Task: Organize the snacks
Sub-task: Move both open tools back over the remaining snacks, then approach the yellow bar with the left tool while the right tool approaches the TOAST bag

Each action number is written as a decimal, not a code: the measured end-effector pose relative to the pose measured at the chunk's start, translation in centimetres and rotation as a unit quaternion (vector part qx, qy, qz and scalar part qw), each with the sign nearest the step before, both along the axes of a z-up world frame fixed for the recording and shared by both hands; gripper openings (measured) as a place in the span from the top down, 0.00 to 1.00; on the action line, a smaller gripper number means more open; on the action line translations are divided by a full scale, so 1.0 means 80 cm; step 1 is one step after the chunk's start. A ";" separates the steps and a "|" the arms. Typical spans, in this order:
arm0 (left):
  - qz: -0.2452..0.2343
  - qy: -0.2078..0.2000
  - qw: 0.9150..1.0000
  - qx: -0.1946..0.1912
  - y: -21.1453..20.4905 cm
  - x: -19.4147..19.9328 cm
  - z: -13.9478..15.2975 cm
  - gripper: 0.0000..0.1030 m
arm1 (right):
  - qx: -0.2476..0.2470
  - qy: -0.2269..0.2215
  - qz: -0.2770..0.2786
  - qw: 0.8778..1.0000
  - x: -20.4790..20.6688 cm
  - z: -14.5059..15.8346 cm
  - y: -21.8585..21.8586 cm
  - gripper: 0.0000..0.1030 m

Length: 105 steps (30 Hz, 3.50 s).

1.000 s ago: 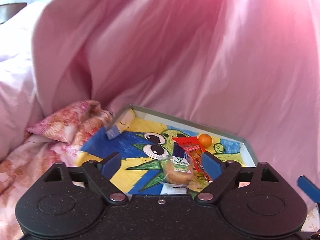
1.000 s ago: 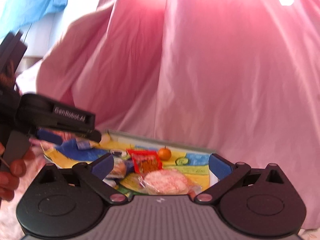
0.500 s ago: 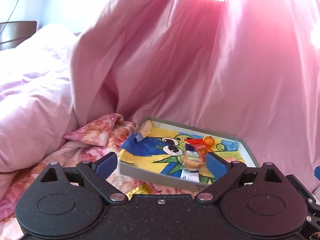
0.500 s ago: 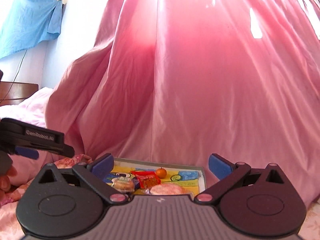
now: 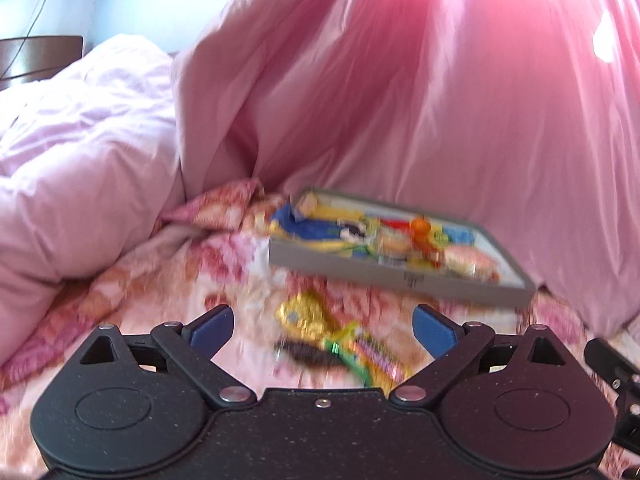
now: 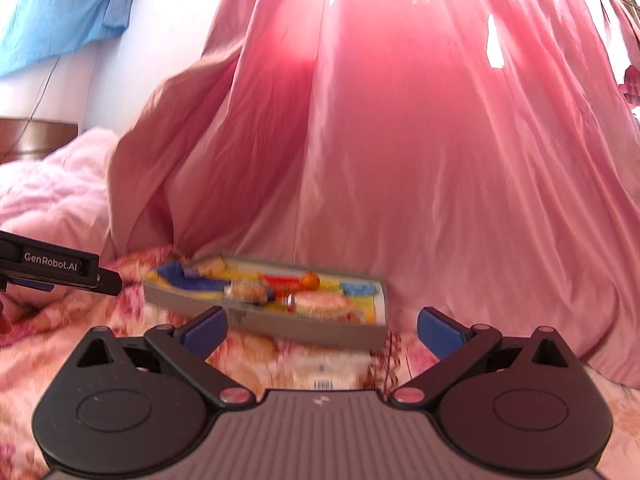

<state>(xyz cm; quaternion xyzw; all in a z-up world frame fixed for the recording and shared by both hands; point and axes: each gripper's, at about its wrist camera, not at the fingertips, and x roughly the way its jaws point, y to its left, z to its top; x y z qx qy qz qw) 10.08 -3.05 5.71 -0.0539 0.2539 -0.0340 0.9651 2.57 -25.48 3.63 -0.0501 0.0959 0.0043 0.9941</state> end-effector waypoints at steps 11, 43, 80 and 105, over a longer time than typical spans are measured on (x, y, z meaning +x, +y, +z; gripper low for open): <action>-0.025 0.083 0.996 0.023 0.013 -0.028 -0.038 0.07 | -0.002 0.101 -0.020 0.995 -0.040 -0.033 0.005 0.00; -0.045 0.157 0.986 0.040 -0.004 0.001 -0.090 0.07 | 0.020 0.232 -0.001 0.972 0.017 -0.071 -0.002 0.00; 0.034 0.221 0.973 -0.050 -0.066 0.182 -0.133 0.07 | -0.087 0.181 -0.015 0.980 0.163 -0.149 0.006 0.00; -0.003 0.274 0.960 -0.065 0.013 0.135 -0.130 0.27 | -0.077 0.191 0.016 0.978 0.166 -0.144 0.006 0.17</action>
